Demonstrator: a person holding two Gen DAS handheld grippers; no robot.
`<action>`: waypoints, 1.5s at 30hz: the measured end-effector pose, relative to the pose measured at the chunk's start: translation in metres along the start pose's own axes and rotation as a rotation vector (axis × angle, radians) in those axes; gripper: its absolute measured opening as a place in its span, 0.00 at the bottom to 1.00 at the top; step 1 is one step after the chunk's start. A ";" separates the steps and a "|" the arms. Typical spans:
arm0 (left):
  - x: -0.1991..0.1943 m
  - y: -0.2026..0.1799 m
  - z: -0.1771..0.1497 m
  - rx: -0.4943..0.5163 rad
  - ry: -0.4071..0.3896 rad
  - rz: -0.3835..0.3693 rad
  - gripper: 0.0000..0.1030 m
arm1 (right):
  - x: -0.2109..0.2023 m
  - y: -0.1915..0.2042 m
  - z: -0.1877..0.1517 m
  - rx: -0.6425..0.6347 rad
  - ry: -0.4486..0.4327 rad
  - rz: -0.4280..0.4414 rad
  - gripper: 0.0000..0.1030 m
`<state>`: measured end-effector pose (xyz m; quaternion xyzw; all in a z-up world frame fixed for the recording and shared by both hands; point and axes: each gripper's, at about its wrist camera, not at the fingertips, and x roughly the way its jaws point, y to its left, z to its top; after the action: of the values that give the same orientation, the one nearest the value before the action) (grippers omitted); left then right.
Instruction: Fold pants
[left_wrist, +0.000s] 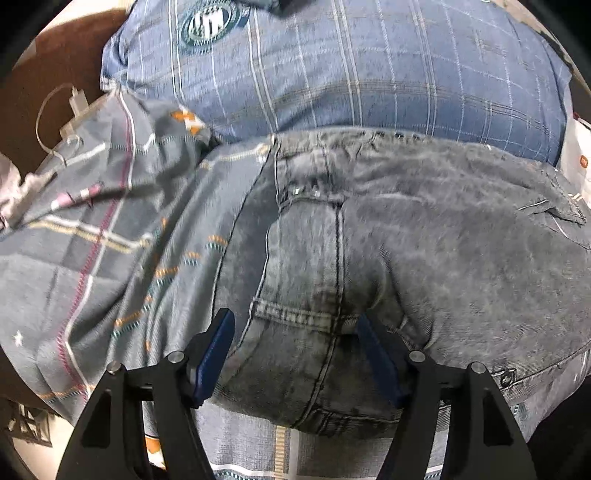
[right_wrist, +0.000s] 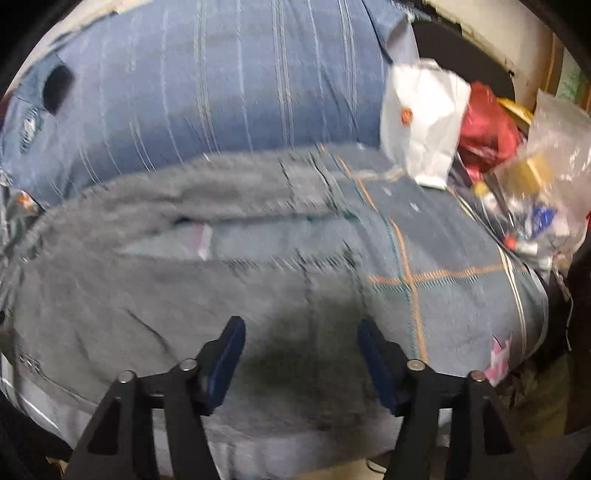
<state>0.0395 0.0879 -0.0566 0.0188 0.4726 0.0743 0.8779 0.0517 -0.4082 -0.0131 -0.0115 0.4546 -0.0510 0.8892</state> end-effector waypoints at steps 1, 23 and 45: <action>0.000 -0.001 0.003 0.004 -0.008 0.004 0.68 | -0.003 0.009 0.002 0.003 -0.020 0.017 0.67; 0.037 -0.019 -0.002 0.020 0.091 -0.029 0.68 | 0.081 0.056 -0.012 0.005 0.213 0.081 0.72; 0.012 0.032 0.062 -0.146 -0.006 -0.136 1.00 | 0.066 -0.038 0.097 0.115 0.046 0.090 0.73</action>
<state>0.0936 0.1234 -0.0287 -0.0771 0.4633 0.0485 0.8815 0.1656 -0.4555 -0.0074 0.0614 0.4712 -0.0370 0.8791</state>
